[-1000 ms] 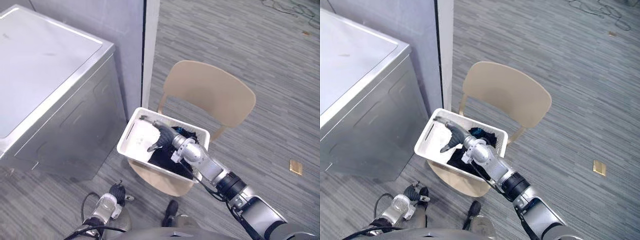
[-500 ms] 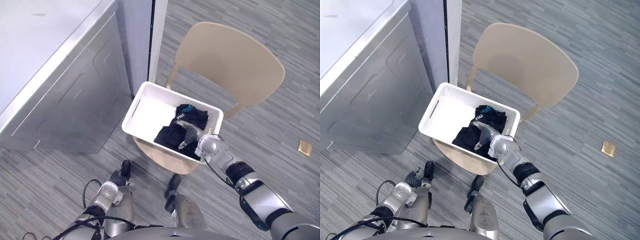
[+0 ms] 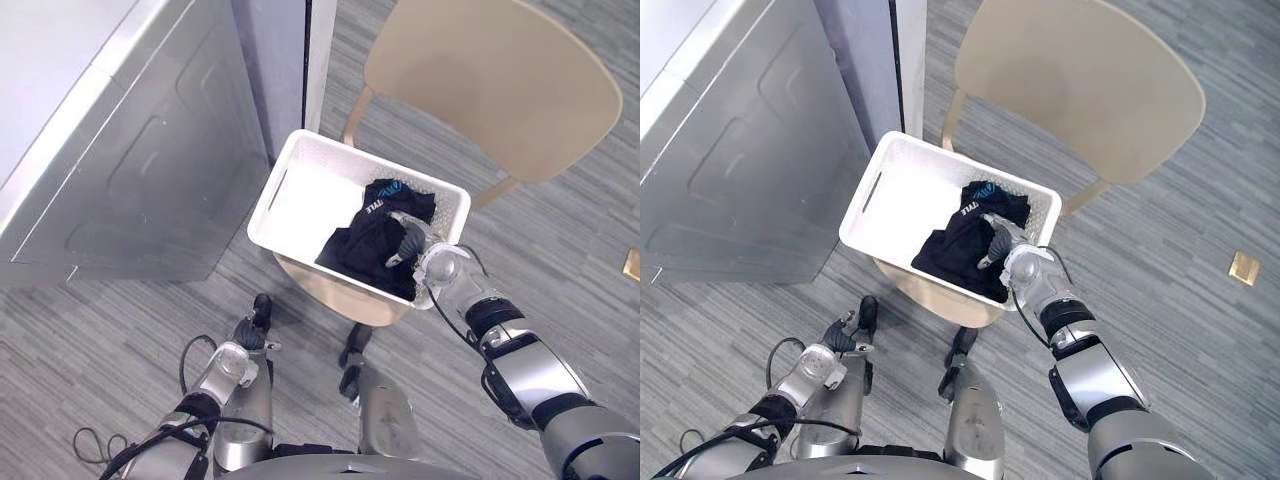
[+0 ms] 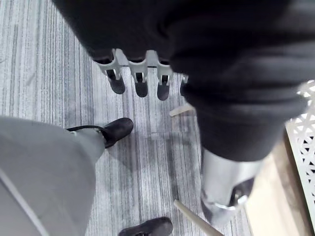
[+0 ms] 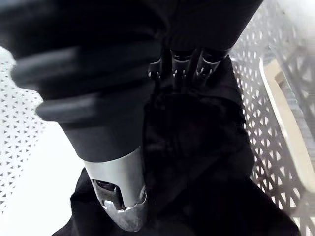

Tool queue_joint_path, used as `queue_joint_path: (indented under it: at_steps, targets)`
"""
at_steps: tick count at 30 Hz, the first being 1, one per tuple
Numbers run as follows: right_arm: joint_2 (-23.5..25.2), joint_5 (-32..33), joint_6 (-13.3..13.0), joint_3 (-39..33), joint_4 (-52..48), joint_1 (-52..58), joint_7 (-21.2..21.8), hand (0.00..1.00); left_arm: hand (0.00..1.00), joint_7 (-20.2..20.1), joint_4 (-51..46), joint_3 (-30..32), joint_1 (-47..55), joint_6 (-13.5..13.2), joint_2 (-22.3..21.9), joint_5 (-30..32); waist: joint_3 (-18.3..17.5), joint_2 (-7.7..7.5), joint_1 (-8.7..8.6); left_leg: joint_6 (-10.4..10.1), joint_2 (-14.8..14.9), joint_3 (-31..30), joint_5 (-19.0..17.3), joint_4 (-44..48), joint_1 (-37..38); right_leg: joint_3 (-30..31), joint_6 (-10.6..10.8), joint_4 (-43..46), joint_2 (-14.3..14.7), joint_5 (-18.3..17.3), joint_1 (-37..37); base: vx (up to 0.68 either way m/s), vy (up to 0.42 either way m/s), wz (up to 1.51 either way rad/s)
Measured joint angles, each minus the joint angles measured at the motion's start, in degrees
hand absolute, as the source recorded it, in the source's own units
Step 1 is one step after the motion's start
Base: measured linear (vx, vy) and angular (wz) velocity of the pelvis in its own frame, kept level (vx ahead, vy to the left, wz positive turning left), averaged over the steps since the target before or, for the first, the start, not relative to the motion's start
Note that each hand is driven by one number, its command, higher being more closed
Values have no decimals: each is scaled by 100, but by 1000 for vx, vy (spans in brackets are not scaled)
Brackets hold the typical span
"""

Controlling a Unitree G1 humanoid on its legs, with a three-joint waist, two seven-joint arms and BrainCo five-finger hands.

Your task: Pick up the laundry basket with both hands and put the clothes into the washing machine.

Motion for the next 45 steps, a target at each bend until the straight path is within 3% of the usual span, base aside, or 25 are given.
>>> queue_joint_path:
  at_steps: [13, 16, 21, 26, 27, 34, 45]
  targets:
    - [-48, 11, 126, -501, 1035, -625, -447, 0, 0, 233, 115, 178, -267, 4, -152, -714, 101, 189, 63, 51, -87, -96, 153, 2, -689, -44, 10, 184, -132, 39, -715, -34, -39, 3]
    - [-53, 41, 152, -714, 1074, -695, -727, 0, 0, 314, 114, 421, -326, -10, -263, -1171, 106, 198, 96, 65, -140, -129, 196, 6, -968, -54, 24, 473, -255, -48, -1092, -13, -53, 8]
    - [-42, 433, 197, -1030, 567, -654, -1377, 0, 0, 542, -281, 1177, -508, -62, -643, -1584, 106, 198, 105, 61, -363, -173, -271, 1081, -1975, -61, 11, 1559, -733, -489, -1977, -67, -17, 17]
    - [267, 764, 195, -1176, 184, -491, -1814, 0, 0, 724, -479, 1675, -502, -65, -770, -1805, 103, 179, 12, 158, -149, 309, -580, 1866, -2513, -84, -25, 2053, -849, -736, -2294, -71, -24, 8]
    - [310, 761, 185, -1260, 112, -470, -1848, 100, 0, 731, -480, 1766, -496, -64, -780, -1805, 104, 176, 6, 158, -142, 322, -591, 1922, -2557, -70, -27, 2064, -849, -741, -2330, -19, -27, -9]
    - [548, 816, 188, -1621, -44, -349, -1911, 100, 0, 855, -475, 2046, -416, -58, -878, -1869, 95, 154, 12, 167, -108, 375, -668, 2053, -2559, -42, -29, 2066, -828, -739, -2306, 10, -8, -3]
    - [988, 1568, 162, -2230, -38, -63, -1914, 100, 0, 949, -685, 2034, -343, -72, -874, -2259, 46, 57, 31, 208, -109, 333, -708, 2107, -2404, -87, -24, 2069, -824, -757, -2081, 9, -8, 2]
